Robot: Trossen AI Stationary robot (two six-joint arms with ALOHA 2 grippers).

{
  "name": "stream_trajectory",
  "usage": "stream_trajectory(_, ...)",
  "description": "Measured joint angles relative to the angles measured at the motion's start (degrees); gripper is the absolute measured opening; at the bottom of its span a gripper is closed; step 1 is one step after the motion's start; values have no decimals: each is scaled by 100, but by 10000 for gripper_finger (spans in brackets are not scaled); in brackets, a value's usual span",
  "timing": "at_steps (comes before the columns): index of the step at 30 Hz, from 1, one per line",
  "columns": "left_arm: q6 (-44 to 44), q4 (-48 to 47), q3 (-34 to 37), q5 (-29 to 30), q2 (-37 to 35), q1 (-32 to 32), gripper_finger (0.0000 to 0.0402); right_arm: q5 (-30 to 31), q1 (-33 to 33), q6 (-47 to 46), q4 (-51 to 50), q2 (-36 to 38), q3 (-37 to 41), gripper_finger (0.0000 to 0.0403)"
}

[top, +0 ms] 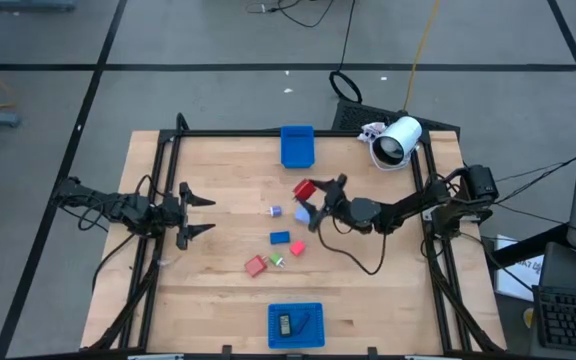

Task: Pick & Place Office items
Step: Put the right red charger adapter into the top blue bin

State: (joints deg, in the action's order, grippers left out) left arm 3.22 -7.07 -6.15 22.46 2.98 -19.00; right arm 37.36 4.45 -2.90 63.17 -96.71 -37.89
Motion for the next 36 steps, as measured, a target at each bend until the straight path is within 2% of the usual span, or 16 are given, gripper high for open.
stream_trajectory(2, 0, -1, 0, 2, 0, 0, 302, 515, -2, -122, -30, 0, 0, 274)
stream_trajectory(5, 0, 0, 0, 2, 0, 1, 301, 846, -7, -291, -148, 0, 0, 274)
stream_trajectory(16, 0, 0, 0, 2, 0, 2, 323, 876, -96, -776, -369, 0, 0, 273)
stream_trajectory(21, 0, 0, 0, 2, 0, 0, 328, 415, -480, -1412, -1428, 0, -352, 273)
stream_trajectory(26, 0, -2, 0, 1, 0, 0, 321, 90, -955, -1510, -2708, 0, -999, 273)
stream_trajectory(36, 0, 1, 0, 2, 0, 1, 303, -1014, -1970, -1882, -2916, -17, -1531, 272)
